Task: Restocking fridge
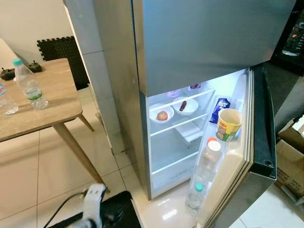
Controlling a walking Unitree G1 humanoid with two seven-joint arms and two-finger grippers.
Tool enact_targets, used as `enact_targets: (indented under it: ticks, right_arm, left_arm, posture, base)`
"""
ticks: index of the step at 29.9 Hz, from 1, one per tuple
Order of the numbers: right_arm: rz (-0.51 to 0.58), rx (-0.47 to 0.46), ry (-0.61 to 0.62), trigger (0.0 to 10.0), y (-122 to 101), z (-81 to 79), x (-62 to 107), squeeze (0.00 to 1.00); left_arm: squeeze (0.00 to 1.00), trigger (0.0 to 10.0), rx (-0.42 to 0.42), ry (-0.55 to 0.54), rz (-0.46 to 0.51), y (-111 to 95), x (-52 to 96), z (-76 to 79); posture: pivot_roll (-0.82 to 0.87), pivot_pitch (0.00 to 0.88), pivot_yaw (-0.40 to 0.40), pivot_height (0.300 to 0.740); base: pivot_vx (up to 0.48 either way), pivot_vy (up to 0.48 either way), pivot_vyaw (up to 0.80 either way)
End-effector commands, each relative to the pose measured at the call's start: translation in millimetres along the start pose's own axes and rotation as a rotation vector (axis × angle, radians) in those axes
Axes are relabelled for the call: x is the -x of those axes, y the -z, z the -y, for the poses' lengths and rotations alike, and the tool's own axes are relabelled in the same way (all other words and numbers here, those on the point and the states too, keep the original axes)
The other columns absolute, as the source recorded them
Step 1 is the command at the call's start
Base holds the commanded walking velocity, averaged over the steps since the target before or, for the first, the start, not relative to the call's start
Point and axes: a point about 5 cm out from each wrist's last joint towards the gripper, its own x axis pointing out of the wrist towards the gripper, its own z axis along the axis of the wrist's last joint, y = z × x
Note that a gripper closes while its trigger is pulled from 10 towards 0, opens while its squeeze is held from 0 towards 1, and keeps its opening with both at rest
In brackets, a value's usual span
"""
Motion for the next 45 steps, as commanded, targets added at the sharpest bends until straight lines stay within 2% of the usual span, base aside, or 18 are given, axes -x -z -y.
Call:
enact_targets:
  ticks: [1, 4, 12, 16, 26, 40, 45]
  right_arm:
    - [-0.011, -0.028, -0.01, 10.0, 0.7, -2.9, 0.0, 0.0]
    - [-0.011, -0.022, -0.019, 10.0, -0.2, -3.9, -0.2, 0.0]
    - [-0.015, -0.01, -0.024, 10.0, -1.9, -4.4, -0.5, 0.0]
    - [-0.018, -0.005, -0.028, 10.0, -2.4, -4.7, -0.6, 0.0]
    - [-0.02, 0.004, -0.03, 10.0, -3.6, -4.6, -0.8, 0.0]
    - [-0.019, 0.007, -0.031, 10.0, -5.1, -4.6, -1.0, 0.0]
    - [-0.019, 0.008, -0.03, 10.0, -5.4, -4.0, -1.1, 0.0]
  left_arm:
    - [0.0, 10.0, 0.048, -0.044, -0.043, 15.7, 0.7, 0.7]
    - [0.0, 10.0, 0.057, -0.069, -0.07, 27.7, 2.0, 1.8]
    - [0.0, 10.0, 0.087, -0.068, -0.049, 26.5, -3.1, 10.8]
    - [0.0, 10.0, 0.05, -0.052, -0.064, 27.9, -6.1, 17.4]
    - [0.0, 10.0, 0.02, -0.055, -0.084, 31.8, -5.0, 16.9]
    - [0.0, 10.0, 0.019, -0.06, -0.085, 34.2, -4.5, 17.1]
    - [0.0, 10.0, 0.029, -0.069, -0.068, 31.6, -4.9, 16.5]
  posture:
    - [-0.06, 0.0, -0.004, 0.74]
    - [-0.06, 0.0, -0.006, 0.74]
    - [-0.06, 0.0, -0.009, 0.74]
    - [-0.06, 0.0, -0.009, 0.74]
    - [-0.06, 0.0, -0.011, 0.74]
    - [-0.06, 0.0, -0.015, 0.74]
    - [-0.06, 0.0, -0.015, 0.74]
  base:
    - [0.0, 0.0, 0.0]
    - [0.0, 0.0, 0.0]
    - [0.0, 0.0, 0.0]
    - [-0.375, 0.0, 0.0]
    - [-0.377, 0.0, 0.0]
    - [-0.367, 0.0, 0.0]
    - [0.0, 0.0, 0.0]
